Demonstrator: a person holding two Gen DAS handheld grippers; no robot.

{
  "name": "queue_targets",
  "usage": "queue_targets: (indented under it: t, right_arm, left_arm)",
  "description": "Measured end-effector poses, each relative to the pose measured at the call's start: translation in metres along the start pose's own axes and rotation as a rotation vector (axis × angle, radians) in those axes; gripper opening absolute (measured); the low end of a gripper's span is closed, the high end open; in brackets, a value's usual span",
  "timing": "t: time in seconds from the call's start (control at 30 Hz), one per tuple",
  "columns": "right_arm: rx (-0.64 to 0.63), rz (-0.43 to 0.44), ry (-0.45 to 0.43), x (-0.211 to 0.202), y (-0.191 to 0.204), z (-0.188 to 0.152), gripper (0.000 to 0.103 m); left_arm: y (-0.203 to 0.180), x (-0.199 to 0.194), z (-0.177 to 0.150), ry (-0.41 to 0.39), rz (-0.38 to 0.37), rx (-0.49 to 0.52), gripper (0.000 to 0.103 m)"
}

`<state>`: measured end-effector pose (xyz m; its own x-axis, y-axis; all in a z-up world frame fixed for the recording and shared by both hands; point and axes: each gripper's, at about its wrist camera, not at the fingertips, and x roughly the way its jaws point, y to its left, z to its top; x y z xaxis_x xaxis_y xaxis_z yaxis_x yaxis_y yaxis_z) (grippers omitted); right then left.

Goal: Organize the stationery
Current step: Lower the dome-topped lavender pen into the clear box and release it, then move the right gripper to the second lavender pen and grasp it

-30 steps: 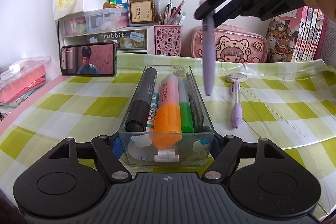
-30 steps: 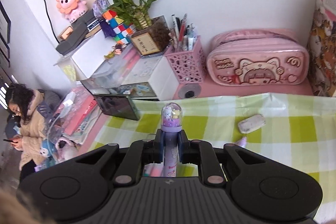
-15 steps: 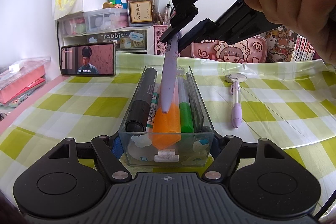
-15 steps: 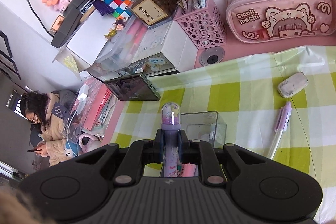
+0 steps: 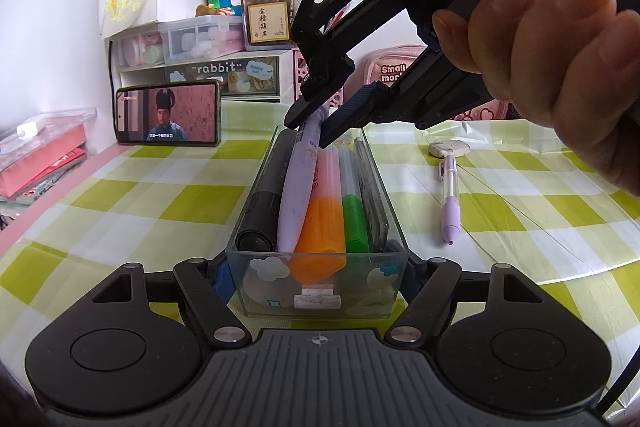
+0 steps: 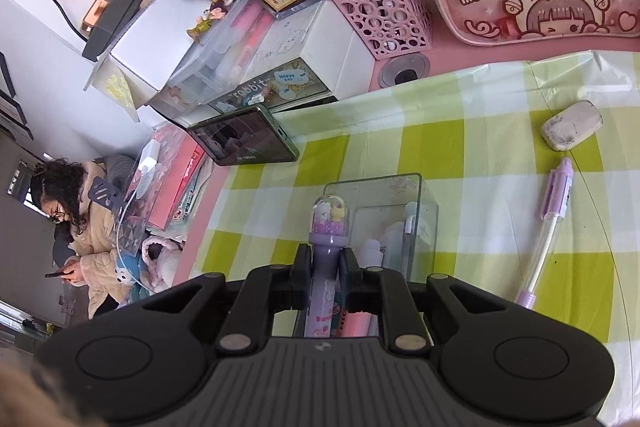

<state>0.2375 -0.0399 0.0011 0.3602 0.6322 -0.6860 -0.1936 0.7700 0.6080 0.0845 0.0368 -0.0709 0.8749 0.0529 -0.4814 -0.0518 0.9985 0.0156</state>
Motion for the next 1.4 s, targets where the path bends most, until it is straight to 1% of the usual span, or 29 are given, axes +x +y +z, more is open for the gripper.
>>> queue_targets:
  t: [0.1,0.2,0.23,0.4,0.47,0.53,0.67,0.77,0.9,1.07,1.13,1.4]
  right_arm:
    - [-0.027,-0.019,0.011,0.001,0.004,0.000,0.034]
    - [-0.087,-0.031,0.024,-0.001,0.010,-0.001,0.035]
    - [-0.102,-0.029,0.019,-0.003,0.012,-0.002,0.037]
    - [-0.142,-0.037,-0.026,-0.015,0.015,-0.002,0.038]
    - [-0.122,-0.038,-0.069,-0.026,0.008,0.001,0.038]
    - [-0.089,-0.056,-0.098,-0.034,-0.003,0.005,0.038]
    - [-0.040,-0.155,-0.139,-0.044,-0.031,0.009,0.038]
    - [0.005,-0.196,-0.135,-0.046,-0.053,0.008,0.038]
    - [0.006,-0.276,-0.129,-0.043,-0.068,0.004,0.038]
    - [0.031,-0.300,-0.117,-0.039,-0.080,0.005,0.038]
    - [0.026,-0.316,-0.112,-0.034,-0.080,0.005,0.038]
    - [0.016,-0.332,-0.096,-0.024,-0.080,0.009,0.038]
  left_arm:
    - [0.000,0.000,0.000,0.000,0.000,0.001,0.073]
    - [0.000,0.000,0.000,0.000,0.000,0.001,0.073]
    - [0.000,0.000,0.000,0.000,0.001,0.001,0.073]
    - [0.000,0.000,0.000,0.000,0.001,0.001,0.073]
    - [0.000,0.000,0.000,0.000,0.001,0.001,0.073]
    - [0.000,0.000,0.000,0.000,0.001,0.001,0.073]
    - [0.000,0.000,0.000,0.000,0.001,0.001,0.073]
    - [0.000,0.000,0.000,0.000,0.001,0.001,0.073]
    - [0.000,0.000,0.000,0.000,0.001,0.001,0.073]
    - [0.000,0.000,0.000,0.000,0.000,0.001,0.073]
    - [0.000,0.000,0.000,0.000,0.000,0.001,0.073]
    - [0.000,0.000,0.000,0.000,0.000,0.001,0.073]
